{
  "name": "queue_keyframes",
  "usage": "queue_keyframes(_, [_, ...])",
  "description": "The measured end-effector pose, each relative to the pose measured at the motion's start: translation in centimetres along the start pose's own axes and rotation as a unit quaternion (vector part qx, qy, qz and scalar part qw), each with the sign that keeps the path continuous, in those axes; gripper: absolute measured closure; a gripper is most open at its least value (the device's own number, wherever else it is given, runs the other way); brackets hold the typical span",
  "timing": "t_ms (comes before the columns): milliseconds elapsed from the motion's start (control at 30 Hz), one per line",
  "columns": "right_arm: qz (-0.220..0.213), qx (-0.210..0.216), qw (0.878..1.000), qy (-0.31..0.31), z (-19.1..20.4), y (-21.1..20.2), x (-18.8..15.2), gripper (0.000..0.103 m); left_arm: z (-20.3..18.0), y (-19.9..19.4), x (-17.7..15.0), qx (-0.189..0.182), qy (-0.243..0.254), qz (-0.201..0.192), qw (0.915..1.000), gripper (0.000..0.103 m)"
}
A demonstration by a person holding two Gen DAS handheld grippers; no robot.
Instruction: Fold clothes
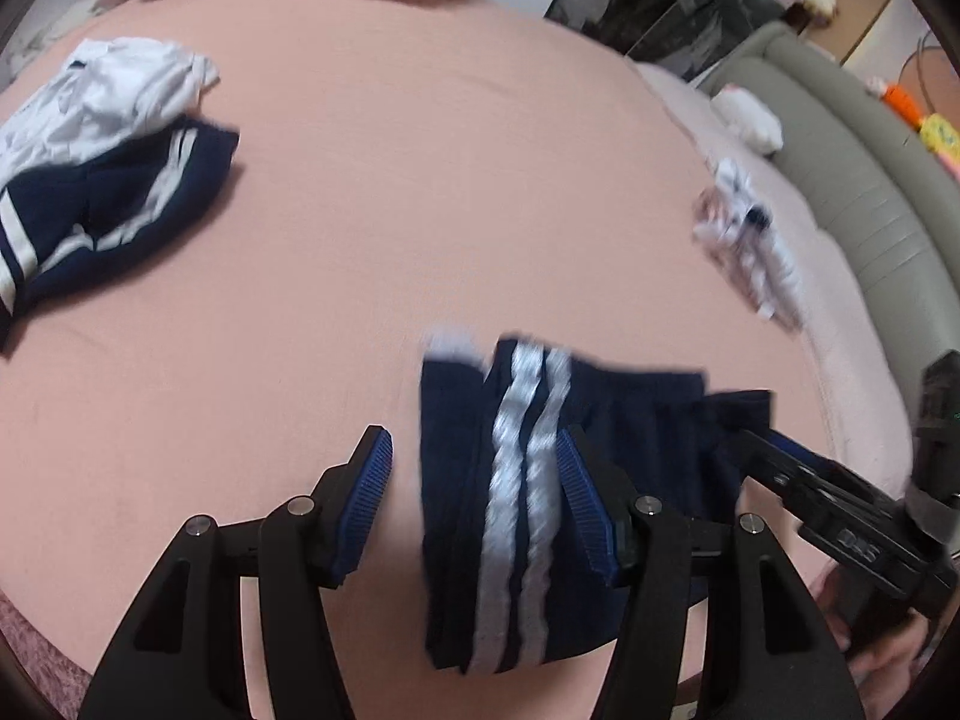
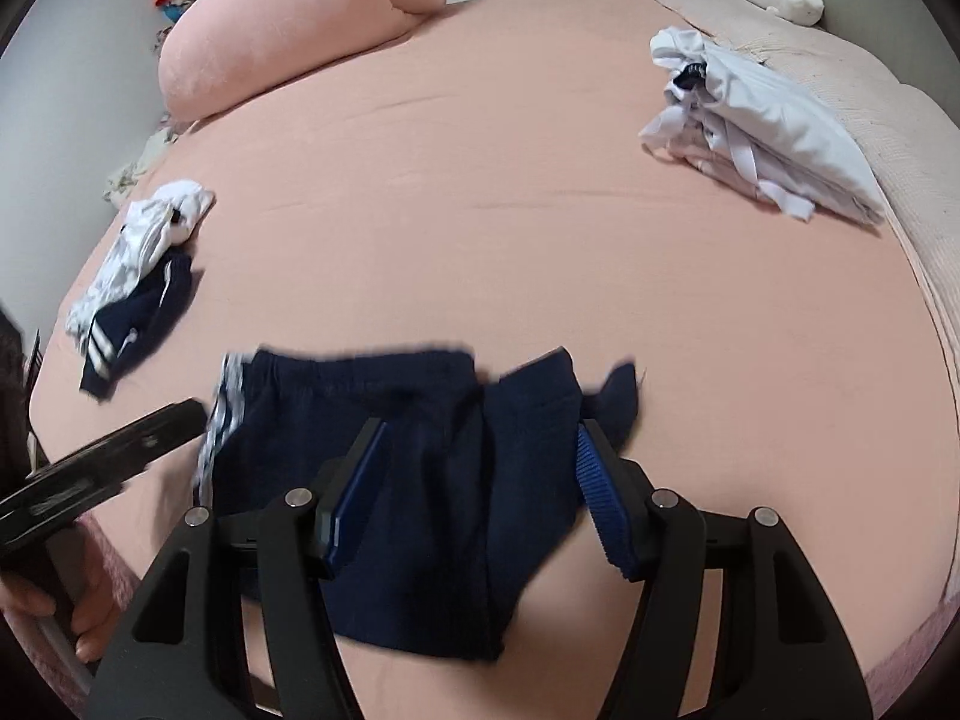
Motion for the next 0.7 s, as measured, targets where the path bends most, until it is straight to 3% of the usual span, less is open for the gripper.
queue_keyframes(133, [0.021,-0.025,0.999,-0.002,-1.8,0.2,-2.1,0.039,1.1,0.1,-1.7,-0.017,-0.034,0.008,0.9992,0.044])
queue_keyframes(267, [0.064,0.010,0.996,0.061,-4.0,0.3,-3.9,0.039,0.1,1.0,-2.3,-0.088,-0.063,0.027,0.9938,0.038])
queue_keyframes(400, [0.082,0.009,0.995,0.049,-3.8,0.6,-3.6,0.037,-0.5,1.6,-2.1,-0.084,-0.059,0.021,0.9945,0.038])
queue_keyframes(500, [0.073,-0.004,0.996,0.055,-4.4,0.2,-3.2,0.038,-0.8,2.1,-2.2,-0.070,-0.046,0.020,0.9963,0.038])
queue_keyframes(567, [0.079,-0.006,0.995,0.056,-4.9,0.3,-3.5,0.032,-0.8,2.2,-2.6,-0.059,-0.027,0.021,0.9977,0.038])
queue_keyframes(700, [0.100,0.010,0.994,0.035,-4.4,1.0,-4.5,0.027,-1.8,2.8,-2.9,-0.071,0.009,0.052,0.9961,0.014])
Point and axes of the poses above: each gripper's, at about its wrist camera, not at the fingertips, and y roughly the way its jaws point, z to its left, x to its top, the point moved 10 cm from there along y, roughly the way its jaws point, and after that the axes turned 5 degrees about y, right-handed, at the moved point
